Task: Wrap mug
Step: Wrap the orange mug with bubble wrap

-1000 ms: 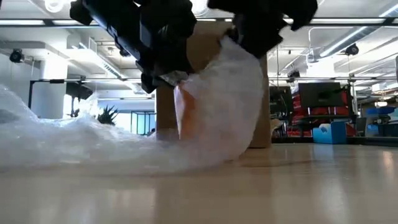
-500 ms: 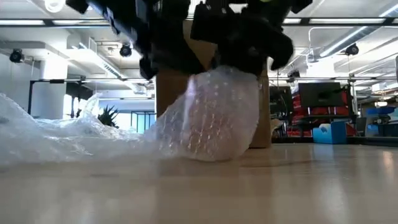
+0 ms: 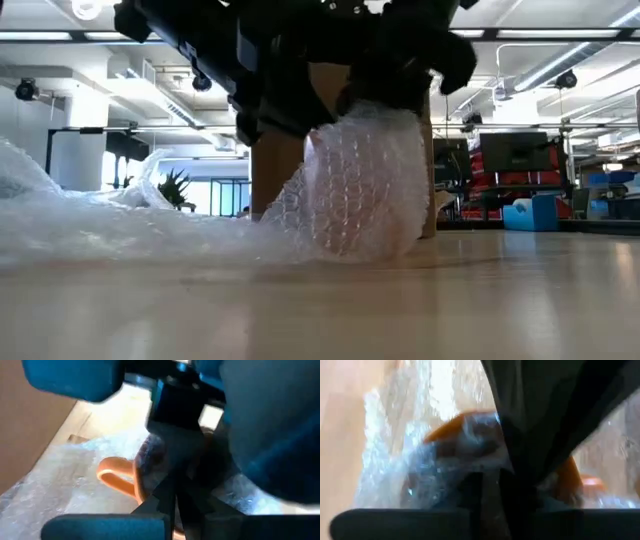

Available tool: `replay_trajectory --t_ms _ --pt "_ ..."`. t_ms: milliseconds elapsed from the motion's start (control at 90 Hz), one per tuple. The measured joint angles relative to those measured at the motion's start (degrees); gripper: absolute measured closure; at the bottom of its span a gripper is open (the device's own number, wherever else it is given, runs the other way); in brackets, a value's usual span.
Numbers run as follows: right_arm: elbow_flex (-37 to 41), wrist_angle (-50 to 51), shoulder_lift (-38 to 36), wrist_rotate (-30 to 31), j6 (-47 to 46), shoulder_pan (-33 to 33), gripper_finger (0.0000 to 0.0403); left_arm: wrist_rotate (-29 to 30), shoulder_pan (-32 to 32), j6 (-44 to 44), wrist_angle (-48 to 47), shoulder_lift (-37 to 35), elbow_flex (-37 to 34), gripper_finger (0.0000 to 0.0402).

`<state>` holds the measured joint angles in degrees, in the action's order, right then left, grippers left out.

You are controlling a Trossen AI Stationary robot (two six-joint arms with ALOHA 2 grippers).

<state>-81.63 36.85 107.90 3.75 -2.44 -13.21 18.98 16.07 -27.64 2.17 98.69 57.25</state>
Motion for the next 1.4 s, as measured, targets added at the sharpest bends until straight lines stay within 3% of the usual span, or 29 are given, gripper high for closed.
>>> replay_trajectory --t_ms 344,611,900,1011,1156,1400 --pt "-3.4 17.0 -5.2 1.0 -1.4 -0.1 0.0242 -0.4 -0.1 0.2 -0.7 -1.0 -0.2 0.0402" --pt "-0.1 16.3 -8.5 0.8 -4.0 -1.4 0.0228 -0.5 -0.1 0.2 -0.8 -1.4 -0.3 0.0402" --pt "6.1 -5.8 -7.8 0.8 0.1 -2.1 0.0258 -1.6 0.0 0.2 -0.7 -2.1 -0.3 0.0402" --pt "6.7 -7.3 -6.3 0.8 -0.3 -1.7 0.0288 -5.3 -0.1 0.1 -1.0 -4.8 -0.3 0.0402" --pt "6.8 -7.4 -4.5 0.8 -0.1 -1.7 0.0334 -5.1 0.0 1.4 -0.1 -7.7 0.0 0.0402" --pt "6.8 -7.8 -4.3 0.7 -0.5 -1.5 0.0382 -4.0 -0.4 1.7 1.9 -2.7 -0.1 0.0402"
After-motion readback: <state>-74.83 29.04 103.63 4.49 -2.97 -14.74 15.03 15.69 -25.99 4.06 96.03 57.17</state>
